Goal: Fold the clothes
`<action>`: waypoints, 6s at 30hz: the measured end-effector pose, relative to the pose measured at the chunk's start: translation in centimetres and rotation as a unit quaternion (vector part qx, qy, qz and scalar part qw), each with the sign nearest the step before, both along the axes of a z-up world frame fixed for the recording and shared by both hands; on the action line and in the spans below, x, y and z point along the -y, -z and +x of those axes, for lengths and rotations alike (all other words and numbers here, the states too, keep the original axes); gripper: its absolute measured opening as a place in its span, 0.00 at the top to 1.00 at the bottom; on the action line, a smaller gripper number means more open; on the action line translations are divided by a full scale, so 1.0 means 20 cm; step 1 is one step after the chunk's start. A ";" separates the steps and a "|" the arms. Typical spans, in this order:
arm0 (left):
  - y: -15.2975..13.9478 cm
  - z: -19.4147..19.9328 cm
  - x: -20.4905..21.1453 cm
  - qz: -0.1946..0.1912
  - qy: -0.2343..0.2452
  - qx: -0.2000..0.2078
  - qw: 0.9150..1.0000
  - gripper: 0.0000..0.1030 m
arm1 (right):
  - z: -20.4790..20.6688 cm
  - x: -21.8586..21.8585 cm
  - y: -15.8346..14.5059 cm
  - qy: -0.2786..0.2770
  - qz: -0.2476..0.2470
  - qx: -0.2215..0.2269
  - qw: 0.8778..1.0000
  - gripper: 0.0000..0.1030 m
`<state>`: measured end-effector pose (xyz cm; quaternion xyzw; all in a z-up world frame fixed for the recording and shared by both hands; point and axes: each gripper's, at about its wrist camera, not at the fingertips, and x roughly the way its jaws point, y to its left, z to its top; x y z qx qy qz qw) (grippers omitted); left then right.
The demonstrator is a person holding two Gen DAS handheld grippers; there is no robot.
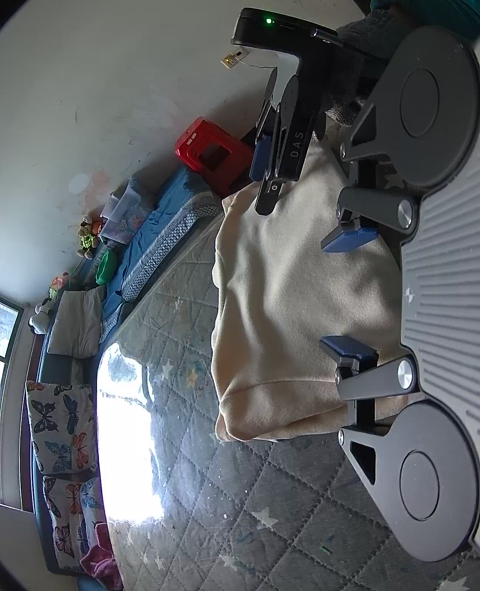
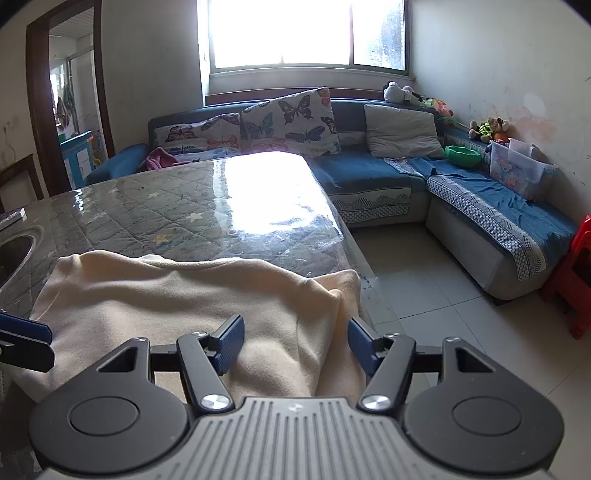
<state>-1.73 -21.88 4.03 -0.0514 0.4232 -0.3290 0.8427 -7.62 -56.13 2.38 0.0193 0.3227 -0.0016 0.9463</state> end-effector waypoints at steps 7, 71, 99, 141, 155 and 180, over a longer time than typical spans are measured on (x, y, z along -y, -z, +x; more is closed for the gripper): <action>0.01 -0.02 0.02 0.003 0.003 0.007 1.000 0.40 | -0.03 0.01 0.01 0.004 -0.001 -0.001 1.000 0.29; 0.02 0.32 0.11 0.138 -0.099 0.108 0.980 0.00 | -0.20 0.03 0.02 0.040 -0.050 0.027 0.998 0.00; 0.12 0.42 0.07 0.164 -0.120 0.076 0.976 0.00 | -0.19 -0.17 -0.01 -0.010 -0.064 0.034 0.997 0.00; 0.08 0.17 -0.22 0.157 -0.180 0.063 0.969 0.00 | -0.28 -0.32 -0.04 -0.057 -0.108 0.044 0.992 0.00; 0.11 0.04 -0.27 0.141 -0.167 0.055 0.974 0.00 | -0.26 -0.46 -0.01 -0.091 -0.104 0.036 0.990 0.00; 0.09 -0.02 -0.29 0.134 -0.171 0.050 0.975 0.00 | -0.33 -0.46 -0.01 -0.088 -0.080 0.023 0.993 0.00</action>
